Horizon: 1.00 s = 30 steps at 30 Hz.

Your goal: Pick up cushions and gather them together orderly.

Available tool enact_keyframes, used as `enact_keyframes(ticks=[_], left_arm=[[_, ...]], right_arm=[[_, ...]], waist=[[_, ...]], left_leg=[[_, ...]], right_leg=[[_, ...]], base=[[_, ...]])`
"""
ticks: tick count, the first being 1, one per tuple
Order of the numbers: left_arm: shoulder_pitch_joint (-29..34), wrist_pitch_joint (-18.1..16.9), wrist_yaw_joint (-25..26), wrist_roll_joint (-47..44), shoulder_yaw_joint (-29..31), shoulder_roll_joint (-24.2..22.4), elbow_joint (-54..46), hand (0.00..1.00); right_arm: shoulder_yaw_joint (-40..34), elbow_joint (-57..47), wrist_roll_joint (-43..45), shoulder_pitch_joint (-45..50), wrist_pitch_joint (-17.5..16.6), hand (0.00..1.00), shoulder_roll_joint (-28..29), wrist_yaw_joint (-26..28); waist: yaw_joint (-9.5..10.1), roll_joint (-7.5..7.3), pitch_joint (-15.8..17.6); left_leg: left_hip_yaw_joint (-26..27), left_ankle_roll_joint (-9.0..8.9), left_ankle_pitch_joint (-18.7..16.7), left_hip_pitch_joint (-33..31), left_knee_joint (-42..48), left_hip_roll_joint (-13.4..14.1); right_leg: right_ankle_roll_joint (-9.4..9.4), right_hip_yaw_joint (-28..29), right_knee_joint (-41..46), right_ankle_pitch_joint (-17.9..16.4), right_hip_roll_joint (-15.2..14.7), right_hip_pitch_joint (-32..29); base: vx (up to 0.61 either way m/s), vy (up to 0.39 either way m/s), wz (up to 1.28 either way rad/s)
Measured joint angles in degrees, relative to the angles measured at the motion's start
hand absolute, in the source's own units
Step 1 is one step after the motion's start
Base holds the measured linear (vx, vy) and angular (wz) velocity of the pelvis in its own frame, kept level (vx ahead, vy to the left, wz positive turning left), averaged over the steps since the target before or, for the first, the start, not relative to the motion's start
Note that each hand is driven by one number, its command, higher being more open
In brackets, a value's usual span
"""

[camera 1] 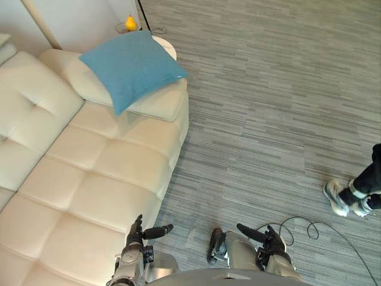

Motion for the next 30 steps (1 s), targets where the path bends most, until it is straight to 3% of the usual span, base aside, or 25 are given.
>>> enact_keyframes(ticks=[2,3,4,6,7,9,11,13,15,16,18,19,20,21,22,24,26,27,28,30], left_arm=[[0.39,0.04,0.4,-0.01,0.03,0.44,0.0,1.0],[0.63,0.07,0.45,-0.01,0.04,0.96,0.25,1.0],[0.55,0.25,0.13,0.0,-0.28,0.33,1.49,1.0],[0.31,0.42,-0.25,-0.06,-0.26,-0.61,1.99,1.0],[0.4,0.44,-0.19,0.04,-0.24,-1.17,1.98,1.0],[0.28,0.28,-0.41,0.02,-0.01,-1.91,1.5,1.0],[0.2,0.1,-0.41,-0.05,0.14,-1.9,0.47,1.0],[0.24,-0.4,-0.42,-0.02,-0.1,-1.96,-0.45,1.0],[0.16,-0.81,-0.64,-0.01,-0.2,-2.09,-0.56,1.0],[0.14,-0.82,-0.66,-0.04,-0.16,-2.09,-0.6,1.0],[-0.09,-0.86,-0.7,-0.16,-0.07,-2.31,-0.88,1.0],[0.0,-1.14,-0.69,-0.03,-0.19,-2.37,-0.92,1.0],[-0.09,-1.12,-0.77,0.01,-0.27,-2.22,-0.71,1.0],[-0.55,-1.12,-0.92,-0.05,-0.11,-2.05,-0.42,1.0],[-0.85,-1.09,-0.85,-0.09,0.02,-1.86,-0.28,1.0],[-0.87,-1.08,-0.89,-0.09,0.03,-1.66,-0.19,1.0],[-0.74,-0.98,-0.95,-0.04,-0.15,-0.94,1.26,1.0],[-0.61,-0.93,-0.98,-0.04,-0.29,-0.48,1.56,1.0],[-0.27,-0.57,-0.92,-0.19,-1.38,0.05,1.74,1.0],[0.13,-0.44,-0.82,-0.08,-2.27,0.87,1.96,1.0]], right_arm=[[0.04,0.08,0.07,0.04,-0.03,1.0,0.0,-0.02],[0.09,0.24,0.22,-0.04,-0.02,1.0,-0.1,0.05],[0.1,1.03,0.03,-1.03,-0.24,1.0,-0.55,0.02],[-0.74,1.28,-0.12,-1.75,-0.68,1.0,-1.44,-0.04],[-1.09,2.4,-0.13,-1.72,-0.66,1.0,-1.96,-0.06],[-2.0,2.16,0.39,-0.05,-0.12,1.0,-1.67,-0.17],[-2.07,2.28,0.28,0.87,0.04,1.0,-1.65,-0.64],[-2.07,2.38,0.33,1.19,0.04,1.0,-1.71,-0.76],[-2.08,2.42,0.37,0.32,0.02,1.0,-1.71,-0.94],[-2.08,2.45,0.38,0.16,0.02,1.0,-1.67,-0.98],[-2.05,2.53,0.4,0.14,0.04,1.0,-1.2,-1.23],[-1.92,2.56,0.41,0.22,0.09,1.0,-0.86,-1.25],[-1.89,2.58,0.41,-0.14,0.09,1.0,-0.75,-1.25],[-1.93,3.16,0.41,-1.0,0.09,1.0,-0.71,-1.24],[-1.86,3.61,0.4,-1.85,0.2,1.0,-0.69,-1.14],[-1.91,3.51,0.36,-1.77,0.05,1.0,-0.42,-1.09],[-1.95,3.53,0.21,-0.44,0.13,1.0,-0.01,-0.53],[-1.88,3.48,0.15,-0.02,0.13,1.0,0.2,-0.42],[-1.85,3.51,0.14,0.73,0.13,1.0,0.52,-0.1],[-1.94,3.34,0.39,1.18,0.3,1.0,0.61,0.33]], waist=[[-0.28,-0.75,0.19],[-0.32,-1.37,0.06],[0.01,-0.1,0.14],[-0.48,0.14,0.34],[-0.46,1.03,0.07],[-1.14,2.08,0.46],[-0.94,2.27,0.7],[-0.22,1.79,0.77],[-0.12,1.88,0.7],[-0.02,1.85,0.71],[0.97,1.66,0.76],[1.6,1.47,0.59],[1.68,1.42,0.58],[1.61,1.23,0.71],[1.6,0.85,0.94],[1.69,0.5,0.84],[1.2,-0.42,0.32],[0.97,-1.19,-0.08],[0.39,-2.32,-0.35],[-0.31,-2.56,-0.36]], left_leg=[[-0.11,-3.11,-1.85,2.32,-0.05,2.32],[-0.13,-4.7,-2.81,3.28,-0.11,2.68],[-1.07,-4.91,-3.05,3.12,-0.47,4.36],[-2.27,-5.19,-1.41,2.3,-1.99,2.93],[-1.49,-5.88,0.19,1.73,0.43,3.62],[-3.28,-7.09,2.77,-5.68,19.22,5.06],[-0.43,-6.6,1.03,-12.21,30.44,6.31],[3.5,-5.58,-0.4,-15.73,27.25,5.07],[4.86,-4.29,0.62,-18.09,10.28,1.02],[4.99,-4.25,1.68,-18.55,6.57,0.3],[5.26,-4.14,7.8,-19.11,-2.52,-1.46],[6.21,-4.01,13.25,-17.96,-6.78,-2.18],[6.78,-3.31,16.73,-17.41,-8.12,-2.5],[6.91,-1.83,17.68,-17.31,-7.63,-3.12],[7.6,-0.83,16.67,-16.96,-6.5,-3.39],[8.55,-0.11,14.52,-16.47,-3.87,-3.49],[8.36,0.16,10.49,-10.95,-3.67,-4.28],[8.0,0.39,9.41,-9.29,-4.28,-4.85],[6.56,0.24,6.98,-5.87,-5.5,-5.54],[4.05,0.34,6.01,-1.63,-7.09,-5.35]], right_leg=[[2.15,1.95,-14.33,3.91,-1.03,-2.43],[-1.6,0.93,-15.36,9.35,-0.98,-1.91],[-3.49,1.13,-15.67,8.77,1.53,-1.35],[-5.2,1.64,-15.44,7.52,2.12,-1.21],[-5.97,1.42,-16.03,6.61,3.27,0.17],[-6.54,-1.16,-21.12,4.78,4.39,6.8],[-6.55,-3.44,-25.37,4.8,4.97,12.8],[-6.23,-4.67,-29.67,5.0,4.93,17.65],[-5.49,-5.98,-34.12,5.47,4.65,20.97],[-5.38,-6.17,-34.93,5.53,4.64,21.47],[-4.58,-6.54,-37.89,5.94,4.6,23.41],[-3.4,-6.29,-40.75,6.53,4.78,25.36],[-2.51,-6.26,-42.16,6.73,4.64,26.31],[-1.44,-5.97,-42.54,6.74,3.72,26.72],[0.2,-4.58,-42.15,7.71,3.08,27.01],[0.98,-2.02,-38.64,8.0,2.32,26.99],[3.31,-0.2,-19.53,6.78,-0.7,23.28],[4.97,0.0,-11.76,7.83,-2.0,20.62],[7.85,-0.01,2.48,10.95,-5.12,15.39],[3.1,-1.82,9.03,7.15,-7.3,11.1]], base=[[0.44,-0.214,0.19],[0.49,-0.284,-0.1],[0.46,-0.278,-0.13],[0.36,-0.272,-0.09],[0.28,-0.275,0.11],[0.29,-0.258,0.44],[0.26,-0.197,0.61],[0.17,-0.094,0.44],[0.17,-0.001,0.3],[0.22,0.038,0.27],[0.25,0.048,0.1],[0.37,0.05,0.03],[0.46,0.057,0.07],[0.45,0.067,0.08],[0.36,0.072,0.05],[0.35,0.113,0.01],[0.47,0.158,0.12],[0.4,0.085,0.33],[0.39,0.026,0.39],[0.36,-0.025,0.51]])
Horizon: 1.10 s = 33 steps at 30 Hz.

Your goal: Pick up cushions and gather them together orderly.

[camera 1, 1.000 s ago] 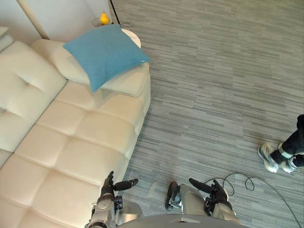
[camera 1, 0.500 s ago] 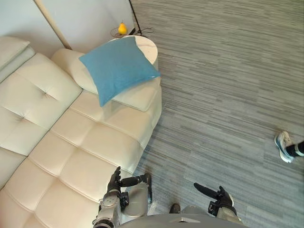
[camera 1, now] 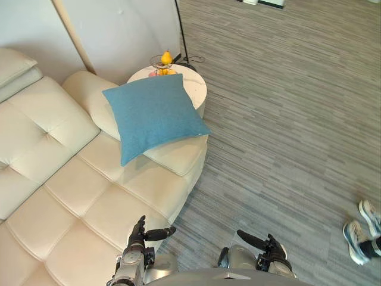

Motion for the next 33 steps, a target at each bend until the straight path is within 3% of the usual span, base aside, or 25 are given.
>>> enact_keyframes(ticks=[1,2,4,5,6,7,8,9,11,13,15,16,18,21,22,23,28,31,33], left_arm=[[0.14,0.02,0.06,0.02,-0.05,0.03,0.02,1.0],[0.31,0.02,0.18,0.01,-0.05,-0.03,0.01,1.0],[0.48,0.02,0.24,0.0,0.0,-0.16,0.04,1.0],[0.65,0.03,0.25,0.01,0.01,-0.22,0.1,1.0],[0.81,0.02,0.24,-0.02,0.19,-0.2,0.1,1.0],[0.75,-0.01,0.22,-0.04,0.49,-0.21,0.24,1.0],[0.24,0.09,0.38,-0.02,1.2,-1.6,0.92,1.0],[0.29,-0.03,0.1,0.09,1.03,-1.97,0.92,1.0],[0.4,-0.08,0.23,0.14,1.22,-2.24,1.22,1.0],[0.48,-0.09,0.18,0.19,3.35,-3.53,1.02,1.0],[0.44,-0.09,0.18,0.15,4.08,-3.74,0.53,1.0],[0.52,-0.11,0.14,0.12,4.81,-4.09,-0.25,1.0],[1.23,-0.21,0.17,-0.03,4.92,-4.18,-1.15,1.0],[1.1,-0.26,0.15,-0.02,4.79,-4.31,-1.28,1.0],[0.91,-0.23,0.08,-0.01,4.55,-4.45,-0.89,1.0],[0.86,-0.26,0.26,-0.01,4.52,-3.71,-0.61,1.0],[0.57,-0.24,0.16,-0.12,3.87,-2.87,0.49,1.0],[0.53,-0.29,-0.19,-0.01,2.5,-2.38,2.11,1.0],[0.45,-0.26,-0.15,-0.16,2.19,-0.72,2.09,1.0]], right_arm=[[0.16,0.0,-0.13,-0.08,-0.01,1.0,-0.2,-0.02],[0.48,-0.42,-0.28,-0.16,-0.28,1.0,-0.45,0.04],[0.48,-1.08,-0.17,-0.35,-0.53,1.0,-0.41,0.17],[0.55,-1.16,-0.15,-0.51,-0.86,1.0,-0.4,0.29],[1.03,-1.09,-0.14,-0.24,-1.1,1.0,-0.35,0.28],[1.03,-1.0,0.02,-0.19,-1.21,1.0,-0.36,0.33],[0.74,-1.09,-0.07,-0.55,-1.33,1.0,-0.91,0.25],[0.35,-1.43,-0.09,-0.56,-1.8,1.0,-1.19,0.3],[-0.12,-1.32,0.02,-0.3,-1.51,1.0,-1.06,0.36],[-0.27,-1.5,0.05,-0.15,-1.51,1.0,-1.11,0.32],[-0.24,-1.89,0.18,0.43,-1.48,1.0,-1.01,0.32],[-0.06,-2.81,0.3,1.31,-1.51,1.0,-0.93,0.28],[-0.11,-2.9,0.53,1.92,-1.56,1.0,-0.8,0.24],[-0.27,-3.35,2.24,1.71,-1.67,1.0,-0.63,0.23],[-0.43,-3.17,2.26,1.66,-1.51,1.0,-0.86,0.28],[-0.39,-3.13,2.25,1.85,-1.4,1.0,-0.13,0.32],[-0.41,-0.8,2.2,1.51,-1.29,1.0,0.03,0.36],[-0.49,-0.62,2.15,2.16,-1.31,1.0,-0.31,0.47],[-1.33,-0.98,2.2,2.36,-1.24,1.0,0.57,0.76]], waist=[[-0.15,0.16,0.02],[-0.45,0.54,0.15],[-0.74,1.15,0.15],[-0.97,1.31,0.07],[-1.22,0.56,-0.2],[-1.43,0.03,-0.28],[-0.83,2.37,-0.22],[-1.13,2.95,-0.11],[-1.63,3.19,-0.5],[-1.79,4.38,-1.01],[-1.95,4.63,-0.99],[-1.74,4.71,-1.04],[-0.94,4.93,-1.25],[-0.35,5.06,-1.32],[-0.24,4.9,-1.68],[0.03,3.53,-2.29],[0.8,2.57,-2.51],[-0.19,2.41,-2.65],[-1.03,-0.21,-2.28]], left_leg=[[-0.64,-0.01,0.0,0.96,-0.64,0.26],[-2.19,-0.03,0.01,2.98,-1.57,1.4],[-4.39,-0.04,0.01,3.93,-1.91,3.46],[-5.64,-0.39,-0.13,4.04,-1.91,4.56],[-6.58,-1.71,-0.81,3.99,-1.77,4.72],[-7.63,-3.77,-1.99,4.16,-1.45,4.84],[-8.69,-5.17,-2.73,3.89,-1.08,6.86],[-9.21,-5.16,-2.58,4.05,-0.76,7.27],[-10.94,-5.45,-2.68,4.47,-0.38,7.49],[-11.8,-7.5,-2.95,1.2,5.35,8.87],[-11.2,-7.94,-2.9,-3.79,15.01,9.77],[-8.0,-8.78,-2.7,-7.74,22.5,11.88],[-1.09,-7.69,-3.42,-9.73,25.41,13.74],[6.26,-5.99,-2.48,-11.15,17.17,12.16],[9.21,-5.54,-1.08,-10.8,12.29,11.07],[10.41,-4.74,0.75,-10.46,9.31,9.37],[10.16,-3.74,1.67,-6.6,5.92,6.0],[8.32,-2.57,1.32,-1.88,1.0,3.65],[4.47,-1.6,0.66,0.19,0.59,1.13]], right_leg=[[-0.24,-0.73,-0.67,-0.79,-0.11,-0.59],[-1.23,-1.92,-4.74,-2.62,0.27,-2.06],[-1.31,-0.41,-14.09,-3.38,2.23,-4.68],[-0.14,3.26,-22.46,-2.5,4.15,-5.71],[1.11,8.7,-32.7,0.07,5.38,-5.88],[-0.04,9.81,-34.48,6.21,5.95,-5.29],[-1.61,9.39,-32.99,5.53,7.86,-4.71],[-1.58,11.84,-29.52,3.81,8.53,-5.54],[-2.86,11.0,-27.91,-0.42,8.41,-4.92],[-3.81,7.79,-29.56,-1.5,8.97,-2.98],[-3.97,4.2,-32.1,-1.75,9.18,0.25],[-4.55,1.42,-34.24,-1.75,9.72,3.19],[-4.79,-1.32,-36.39,-1.74,9.8,6.38],[-4.48,-3.93,-37.88,-1.72,8.51,7.78],[-3.48,-5.04,-38.28,-1.8,7.48,7.85],[-2.28,-5.71,-40.59,-0.91,6.48,8.01],[-1.07,-6.8,-44.34,0.66,4.58,12.77],[-0.15,-6.45,-26.64,0.1,0.26,8.45],[1.05,-1.39,-7.83,2.51,-4.81,1.41]], base=[[0.33,-0.083,0.61],[0.39,-0.141,0.68],[0.31,-0.181,0.73],[0.24,-0.206,0.81],[0.24,-0.238,0.95],[0.32,-0.363,0.8],[0.29,-0.42,0.55],[0.2,-0.364,0.43],[0.13,-0.316,0.46],[0.1,-0.214,0.61],[0.13,-0.174,0.95],[0.12,-0.136,1.08],[0.11,-0.029,0.8],[0.12,0.074,0.55],[0.16,0.121,0.65],[0.24,0.152,0.64],[0.15,0.079,0.23],[0.1,0.084,0.49],[0.1,-0.041,0.84]])
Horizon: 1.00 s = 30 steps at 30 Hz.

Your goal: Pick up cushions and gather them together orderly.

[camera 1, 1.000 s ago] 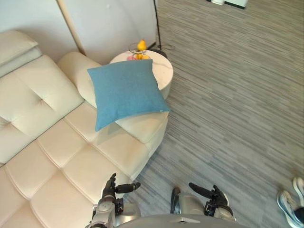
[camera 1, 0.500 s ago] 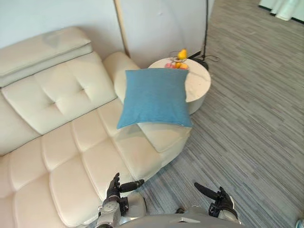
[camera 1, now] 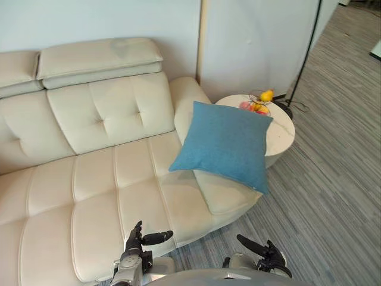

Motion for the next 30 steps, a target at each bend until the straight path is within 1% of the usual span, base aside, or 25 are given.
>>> enact_keyframes(ticks=[1,2,3,4,5,6,7,8,9,10,11,13,14,15,18,22,23,25,27,30], left_arm=[[0.06,0.04,0.18,-0.03,0.04,0.29,0.07,1.0],[0.17,0.06,0.4,-0.04,0.06,0.56,0.07,1.0],[0.16,0.06,0.38,-0.05,0.07,0.17,0.05,1.0],[-0.02,0.05,0.31,0.02,0.07,-0.18,0.03,1.0],[0.03,0.05,0.37,0.02,0.21,-0.47,0.03,1.0],[0.17,0.04,0.32,0.1,0.54,-0.63,0.01,1.0],[0.25,0.03,0.28,0.21,0.68,-0.31,-0.06,1.0],[0.06,0.15,0.23,0.27,0.83,-0.34,0.7,1.0],[0.06,0.2,0.4,0.29,1.04,-0.85,0.68,1.0],[0.64,0.17,0.4,0.3,1.12,-1.93,0.65,1.0],[1.08,0.12,0.39,0.34,1.16,-2.67,0.62,1.0],[1.19,0.12,0.37,0.35,1.19,-2.89,0.61,1.0],[1.21,0.12,0.36,0.34,1.19,-2.87,0.6,1.0],[1.14,0.12,0.36,0.32,1.18,-2.85,0.38,1.0],[1.16,0.15,0.54,0.24,1.1,-2.51,-0.42,1.0],[2.14,0.28,0.95,-0.46,-0.13,-3.02,-7.66,1.0],[2.36,0.26,1.04,-0.8,-0.11,-2.96,-9.31,1.0],[3.23,0.23,1.75,-2.49,-0.04,-2.31,-16.16,1.0],[4.62,0.14,2.17,-3.14,0.02,-1.63,-22.43,1.0],[6.32,0.07,2.62,-4.14,0.1,-1.56,-28.76,1.0]], right_arm=[[0.02,0.04,-0.04,0.09,-0.01,1.0,0.19,0.04],[0.43,-0.07,-0.18,0.12,-0.07,1.0,0.32,0.2],[0.99,-0.44,-0.16,-0.04,-0.28,1.0,0.36,0.41],[1.16,-1.14,-0.15,-0.06,-0.33,1.0,0.37,0.53],[1.17,-1.41,-0.14,-0.03,-0.56,1.0,0.37,0.61],[1.19,-1.46,-0.02,0.06,-0.61,1.0,0.49,0.63],[1.17,-1.41,-0.02,0.39,-0.61,1.0,0.91,0.63],[0.41,-1.27,0.3,0.5,-0.42,1.0,1.31,0.87],[-0.07,-1.33,0.09,0.7,-0.39,1.0,1.0,0.8],[-0.6,-1.6,0.09,1.25,-0.6,1.0,0.51,0.64],[-1.08,-1.99,0.06,1.42,-0.45,1.0,0.09,0.2],[-1.1,-2.73,0.06,1.83,-0.45,1.0,0.14,0.1],[-1.09,-2.91,0.07,2.03,-0.44,1.0,0.32,0.02],[-1.1,-3.7,0.07,2.49,-0.42,1.0,0.57,-0.05],[-1.06,-6.59,0.09,3.56,-0.39,1.0,1.38,-0.12],[-1.06,-17.79,0.14,6.73,-0.44,1.0,2.36,-0.67],[-1.07,-19.45,0.14,7.12,-0.51,1.0,2.36,-0.82],[-1.15,-26.69,0.19,8.7,-0.76,1.0,2.31,-1.49],[-1.16,-31.89,0.26,9.6,-0.96,1.0,2.22,-1.72],[-1.13,-38.39,0.27,11.19,-1.0,1.0,2.23,-1.65]], waist=[[-0.18,-0.37,-0.22],[-0.34,-0.63,-0.36],[-0.38,-0.21,-0.26],[-0.4,0.4,-0.23],[-0.53,0.84,-0.4],[-0.62,0.88,-0.66],[-0.63,0.11,-1.06],[-0.74,-0.04,-1.22],[-0.75,0.9,-1.76],[-0.69,2.09,-2.47],[-0.69,3.58,-3.03],[-0.75,4.04,-3.19],[-0.76,3.94,-3.29],[-0.76,3.98,-3.39],[-0.77,3.12,-3.99],[-0.92,2.72,-4.28],[-0.93,2.72,-4.27],[-0.95,2.84,-4.44],[-1.01,3.18,-4.72],[-1.14,3.68,-5.5]], left_leg=[[-0.81,0.08,-0.14,0.04,0.1,-0.04],[-2.34,0.03,-0.31,0.14,0.33,0.23],[-4.37,-0.16,-0.3,0.36,0.16,1.07],[-5.64,-0.53,-0.27,0.43,-0.08,1.89],[-6.62,-1.22,-0.33,0.36,-0.14,2.55],[-7.64,-2.44,-0.59,-0.07,-0.04,2.94],[-8.22,-3.17,-0.93,-0.42,0.27,2.4],[-9.01,-4.12,-1.52,-0.36,0.98,2.47],[-8.71,-4.38,-1.36,-0.43,0.79,3.34],[-8.54,-4.87,-1.35,-0.38,0.24,4.76],[-8.35,-5.68,-0.92,0.12,-1.25,6.45],[-8.32,-6.74,-0.27,0.99,-2.9,7.75],[-8.32,-7.31,0.12,1.62,-3.93,8.35],[-8.32,-7.49,0.48,2.37,-4.84,8.69],[-8.18,-7.79,1.27,2.92,-6.32,8.69],[-7.94,-7.37,2.87,2.98,-7.42,7.7],[-7.9,-7.25,3.04,2.95,-7.58,7.61],[-7.68,-6.9,3.68,3.14,-8.34,7.58],[-6.74,-6.85,3.96,3.22,-9.04,7.7],[-5.82,-6.72,4.67,3.3,-10.61,7.82]], right_leg=[[0.0,1.07,1.18,-0.7,0.11,-0.84],[-0.26,2.54,0.74,-3.08,0.96,-1.63],[-1.15,4.89,-2.63,-5.34,3.37,-3.09],[-1.45,7.23,-6.3,-6.03,5.54,-4.13],[-1.37,9.32,-10.21,-5.99,7.27,-4.61],[-0.85,13.33,-17.91,-5.06,9.7,-4.17],[-0.6,15.7,-23.74,-2.59,10.2,-3.41],[-1.21,15.52,-25.15,-0.63,10.36,-2.84],[-1.5,14.81,-26.31,-0.49,11.08,-2.27],[-1.81,13.91,-27.69,-0.35,12.2,-1.79],[-2.62,13.06,-29.51,0.11,13.68,-1.06],[-3.22,12.16,-31.29,0.5,14.97,0.11],[-3.52,11.64,-32.16,0.69,15.54,0.99],[-3.68,11.15,-33.12,0.8,15.86,2.0],[-3.69,10.9,-34.45,1.19,15.87,2.6],[-3.06,10.52,-38.97,3.6,14.94,4.66],[-3.1,10.49,-39.51,3.97,14.9,4.82],[-2.95,10.44,-41.42,5.32,14.78,5.57],[-2.91,10.57,-42.23,6.16,14.87,5.57],[-2.84,10.92,-44.06,7.58,15.09,5.89]], base=[[0.08,-0.059,0.74],[0.08,-0.08,0.77],[0.08,-0.081,0.83],[0.1,-0.125,0.74],[0.1,-0.161,0.56],[0.09,-0.191,0.49],[0.13,-0.272,0.48],[0.09,-0.189,0.33],[0.14,-0.22,0.28],[0.16,-0.186,0.17],[0.19,-0.221,0.17],[0.11,-0.142,0.12],[0.1,-0.112,0.15],[0.1,-0.095,0.16],[0.05,-0.01,0.07],[0.0,0.068,0.07],[-0.05,0.073,0.03],[-0.08,0.041,0.01],[-0.09,0.033,-0.04],[-0.11,0.029,-0.07]])
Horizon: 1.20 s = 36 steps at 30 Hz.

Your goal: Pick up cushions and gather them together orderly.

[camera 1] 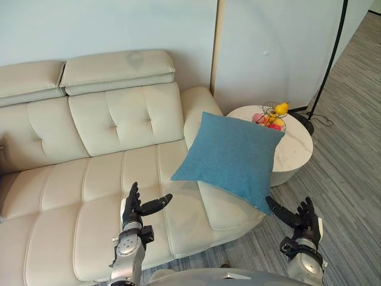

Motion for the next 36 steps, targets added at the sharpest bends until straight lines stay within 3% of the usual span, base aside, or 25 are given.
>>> enact_keyframes(ticks=[5,13,18,23,27,36], left_arm=[[0.84,-0.03,0.18,-0.21,-0.37,-0.32,-4.62,1.0],[-2.05,-0.01,1.35,-0.17,-4.86,0.51,-4.27,1.0],[-11.63,-0.01,3.99,-0.22,-5.84,2.67,-0.09,1.0],[-22.8,-0.03,6.63,-3.73,-5.97,4.73,3.16,1.0],[-30.11,-0.05,7.87,-7.03,-7.18,5.59,4.64,1.0],[-44.11,-0.2,8.41,-9.4,-14.53,6.66,6.55,1.0]], right_arm=[[0.31,-7.36,-0.01,1.51,-0.06,1.0,-0.29,0.72],[3.98,-4.09,-0.16,-2.45,-0.12,1.0,-2.22,1.67],[4.71,1.78,-0.09,-11.77,-0.11,1.0,-4.64,0.59],[5.62,3.81,2.53,-20.18,-0.13,1.0,-6.31,-2.62],[7.1,3.8,4.52,-24.07,-0.27,1.0,-7.02,-4.22],[13.29,3.52,4.91,-31.34,-1.43,1.0,-7.39,-6.33]], waist=[[-0.05,0.22,-0.84],[-1.81,0.78,-1.83],[-2.52,1.37,1.81],[-2.49,0.0,6.88],[-2.45,-0.17,10.23],[-2.36,0.11,12.38]], left_leg=[[2.2,0.21,-0.09,0.16,-0.64,-0.12],[2.42,0.49,0.44,-0.52,-1.97,-0.86],[2.29,0.83,1.97,-5.14,-1.92,-1.47],[2.36,1.11,2.94,-13.36,0.72,-1.77],[2.37,1.26,3.04,-16.67,2.61,-1.98],[2.31,1.41,3.8,-22.56,4.3,-2.32]], right_leg=[[0.13,1.47,-2.32,1.67,0.29,0.27],[0.47,1.73,-5.14,2.98,0.21,-0.41],[0.18,1.97,-5.47,4.78,-0.21,-4.78],[-0.42,2.67,-4.53,7.1,-0.5,-12.52],[-0.33,3.1,-4.04,7.96,-0.76,-15.16],[-0.4,3.38,-2.63,8.9,-1.16,-21.0]], base=[[-0.05,0.029,-0.14],[0.04,0.026,-0.02],[-0.03,0.008,0.0],[-0.13,0.009,-0.04],[-0.11,-0.004,-0.02],[-0.03,0.005,0.0]])
